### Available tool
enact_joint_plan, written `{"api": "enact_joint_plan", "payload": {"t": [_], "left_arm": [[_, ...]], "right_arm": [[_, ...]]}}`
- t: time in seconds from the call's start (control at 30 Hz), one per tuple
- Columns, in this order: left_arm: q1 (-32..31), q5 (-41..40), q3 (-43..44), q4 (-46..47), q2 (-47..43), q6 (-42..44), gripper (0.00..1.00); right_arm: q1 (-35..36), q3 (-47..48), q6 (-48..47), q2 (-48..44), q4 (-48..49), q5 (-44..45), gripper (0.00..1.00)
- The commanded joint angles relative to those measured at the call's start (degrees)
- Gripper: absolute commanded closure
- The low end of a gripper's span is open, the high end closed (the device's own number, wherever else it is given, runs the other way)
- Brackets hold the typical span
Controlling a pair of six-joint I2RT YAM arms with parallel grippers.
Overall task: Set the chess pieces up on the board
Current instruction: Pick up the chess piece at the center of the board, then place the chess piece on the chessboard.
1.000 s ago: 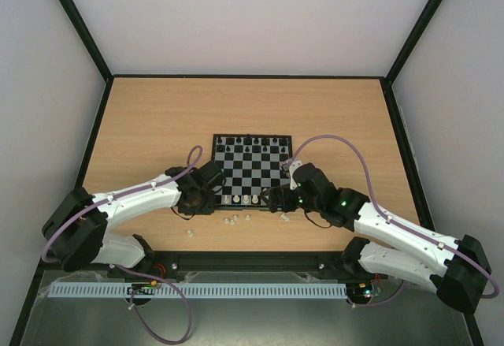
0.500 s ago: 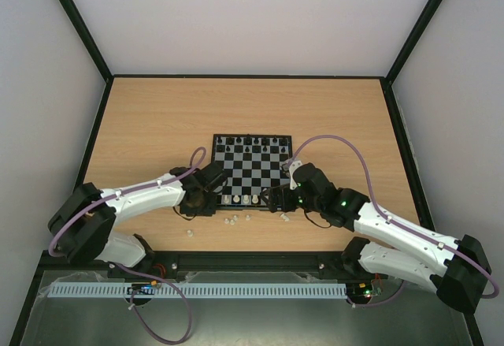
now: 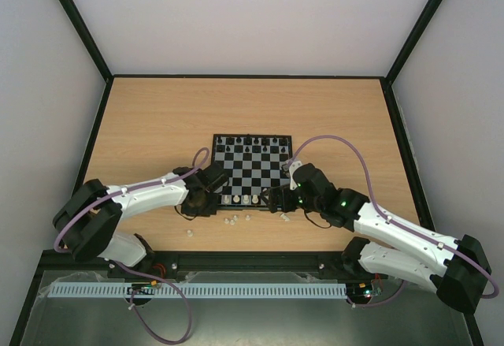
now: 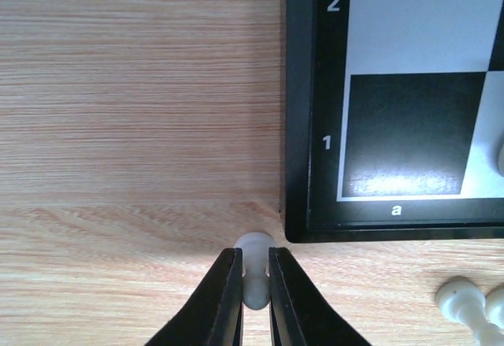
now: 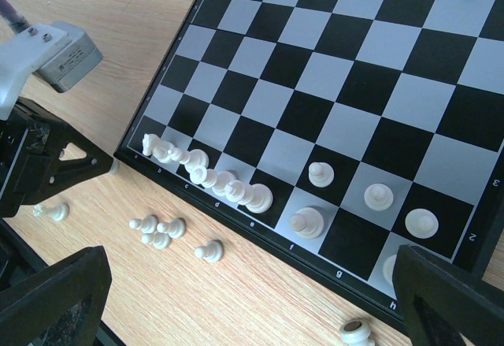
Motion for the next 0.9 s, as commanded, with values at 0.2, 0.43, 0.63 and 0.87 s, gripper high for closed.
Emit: {"api": "enact_joint_plan", "payload": {"t": [0.2, 0.43, 0.63, 0.87], "left_arm": [[1.1, -4.2, 11.5, -7.8, 1.6, 4.2, 0.87], [2.2, -4.2, 17.1, -6.9, 8.5, 8.2, 0.87], [3.2, -4.2, 19.7, -6.8, 11.5, 9.9, 0.87], [3.5, -3.0, 19.6, -5.5, 12.9, 10.8, 0.86]], "right_arm": [[0.2, -0.8, -0.1, -0.3, 0.2, 0.0, 0.01], [0.2, -0.7, -0.1, -0.3, 0.2, 0.3, 0.01], [0.2, -0.7, -0.1, -0.6, 0.1, 0.4, 0.01], [0.2, -0.7, -0.1, -0.5, 0.2, 0.3, 0.02]]}}
